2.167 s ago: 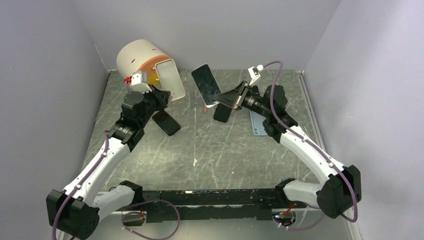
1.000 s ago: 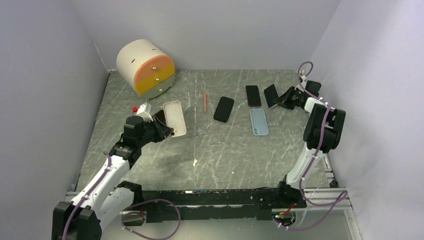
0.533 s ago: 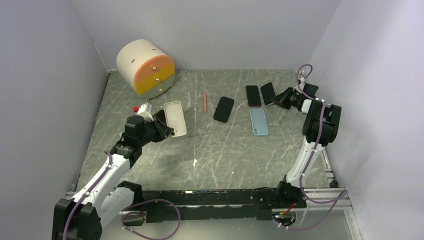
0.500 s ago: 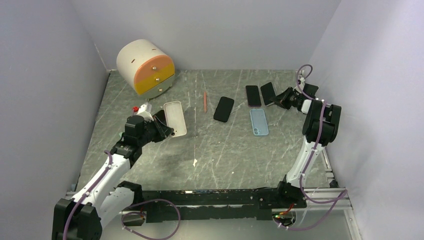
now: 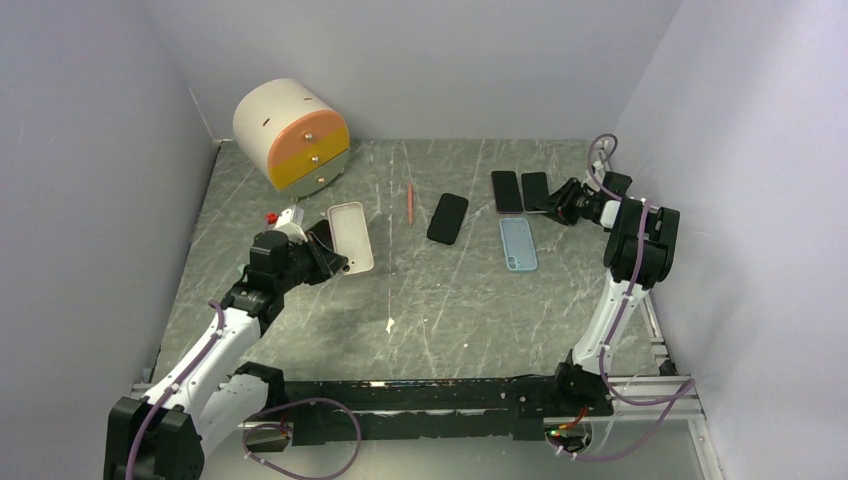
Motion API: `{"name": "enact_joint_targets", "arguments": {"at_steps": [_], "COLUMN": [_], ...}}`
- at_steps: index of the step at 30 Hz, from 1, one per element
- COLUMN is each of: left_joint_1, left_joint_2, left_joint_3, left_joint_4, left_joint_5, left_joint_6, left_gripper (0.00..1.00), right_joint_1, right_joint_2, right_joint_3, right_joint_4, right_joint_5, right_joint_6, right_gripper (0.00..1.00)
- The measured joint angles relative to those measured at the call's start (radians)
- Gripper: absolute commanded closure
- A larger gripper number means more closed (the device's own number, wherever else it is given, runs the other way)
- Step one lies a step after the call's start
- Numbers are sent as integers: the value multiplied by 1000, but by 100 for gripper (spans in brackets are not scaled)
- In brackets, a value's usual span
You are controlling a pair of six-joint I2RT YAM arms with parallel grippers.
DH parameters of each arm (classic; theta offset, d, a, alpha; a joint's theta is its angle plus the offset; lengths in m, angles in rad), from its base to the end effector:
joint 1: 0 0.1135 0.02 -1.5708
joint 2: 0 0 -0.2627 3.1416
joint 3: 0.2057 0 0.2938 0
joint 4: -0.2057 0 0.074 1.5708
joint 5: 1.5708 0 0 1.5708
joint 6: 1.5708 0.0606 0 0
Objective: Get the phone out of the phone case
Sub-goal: Place the phone at the center of the board.
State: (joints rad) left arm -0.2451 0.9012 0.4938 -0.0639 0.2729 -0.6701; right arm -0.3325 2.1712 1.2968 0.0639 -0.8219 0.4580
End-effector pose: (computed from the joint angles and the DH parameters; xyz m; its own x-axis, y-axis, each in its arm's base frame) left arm 0.2509 -0.0796 0.2005 -0.6350 -0.4577 -0.6223 0.0922 0.7550 -0.6493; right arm 0.4667 -0.1142 0.0646 -0.7270 0.5695 -0.3834 0.0743 0.6204 0.7808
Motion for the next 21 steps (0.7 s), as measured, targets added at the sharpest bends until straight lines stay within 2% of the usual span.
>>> {"name": "enact_joint_targets", "arguments": {"at_steps": [10, 15, 21], "left_joint_1": [0, 0, 0], "left_joint_2": [0, 0, 0], "left_joint_3": [4, 14, 29], "left_joint_4": [0, -2, -8], "left_joint_5": [9, 19, 25], "left_joint_6": [0, 1, 4], "left_gripper": [98, 97, 97], "right_joint_1": [1, 2, 7], "right_joint_2": [0, 0, -20], "right_joint_3": [64, 104, 133], "right_joint_4": [-90, -142, -190], "right_joint_5": [40, 73, 123], "right_joint_6": [-73, -119, -177], "right_gripper": [54, 33, 16]}}
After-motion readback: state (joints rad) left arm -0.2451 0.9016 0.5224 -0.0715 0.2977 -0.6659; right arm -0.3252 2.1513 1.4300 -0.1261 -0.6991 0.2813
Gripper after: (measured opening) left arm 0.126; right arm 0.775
